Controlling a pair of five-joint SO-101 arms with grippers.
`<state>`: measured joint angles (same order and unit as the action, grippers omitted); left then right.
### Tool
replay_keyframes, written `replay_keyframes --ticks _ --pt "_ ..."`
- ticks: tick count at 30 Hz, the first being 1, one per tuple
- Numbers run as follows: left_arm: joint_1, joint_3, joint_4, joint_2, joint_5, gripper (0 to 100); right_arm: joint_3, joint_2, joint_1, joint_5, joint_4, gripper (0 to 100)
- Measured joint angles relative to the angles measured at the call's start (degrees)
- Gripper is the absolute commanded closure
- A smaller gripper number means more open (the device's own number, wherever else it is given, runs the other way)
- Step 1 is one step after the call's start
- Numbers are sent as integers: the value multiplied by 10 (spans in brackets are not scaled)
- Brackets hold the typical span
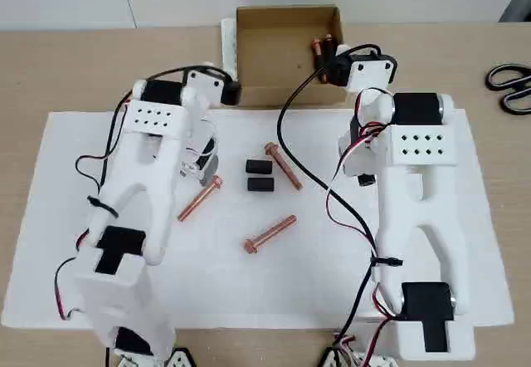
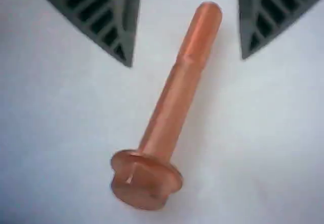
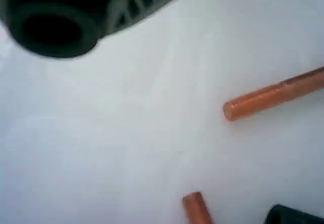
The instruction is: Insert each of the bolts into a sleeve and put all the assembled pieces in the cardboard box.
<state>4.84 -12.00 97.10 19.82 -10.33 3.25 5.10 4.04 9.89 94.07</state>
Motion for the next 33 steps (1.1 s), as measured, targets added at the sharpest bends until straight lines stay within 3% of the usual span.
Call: replay_keyframes --ticks 33 --pt "22 41 -69 11 -15 863 0 0 0 0 0 981"
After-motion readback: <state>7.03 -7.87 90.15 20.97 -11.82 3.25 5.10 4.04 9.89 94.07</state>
